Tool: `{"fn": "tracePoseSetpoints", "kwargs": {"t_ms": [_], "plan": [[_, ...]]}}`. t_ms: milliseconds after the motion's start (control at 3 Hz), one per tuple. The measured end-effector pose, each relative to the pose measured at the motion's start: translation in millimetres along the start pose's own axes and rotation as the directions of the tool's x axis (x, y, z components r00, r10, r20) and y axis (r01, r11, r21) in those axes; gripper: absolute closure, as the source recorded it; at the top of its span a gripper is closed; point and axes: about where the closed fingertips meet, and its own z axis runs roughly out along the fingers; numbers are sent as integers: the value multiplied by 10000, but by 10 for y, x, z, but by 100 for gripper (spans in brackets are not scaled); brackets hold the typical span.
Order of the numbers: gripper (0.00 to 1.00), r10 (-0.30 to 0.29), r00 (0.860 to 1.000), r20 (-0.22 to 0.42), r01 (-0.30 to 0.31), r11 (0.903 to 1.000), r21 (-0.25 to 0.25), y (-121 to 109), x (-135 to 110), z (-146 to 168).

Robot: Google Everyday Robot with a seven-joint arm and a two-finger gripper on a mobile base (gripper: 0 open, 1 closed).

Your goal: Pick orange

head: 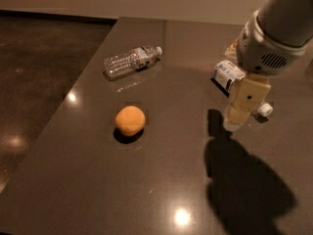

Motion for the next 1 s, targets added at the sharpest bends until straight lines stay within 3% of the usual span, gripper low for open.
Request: {"fn": "tracePoseSetpoints", "kwargs": {"t_ms": [667, 1000], "plan": [[0, -404, 9956, 843, 486, 9941, -966, 228, -686, 583], [0, -658, 9911, 1158, 797, 9895, -1204, 388, -1021, 847]]}}
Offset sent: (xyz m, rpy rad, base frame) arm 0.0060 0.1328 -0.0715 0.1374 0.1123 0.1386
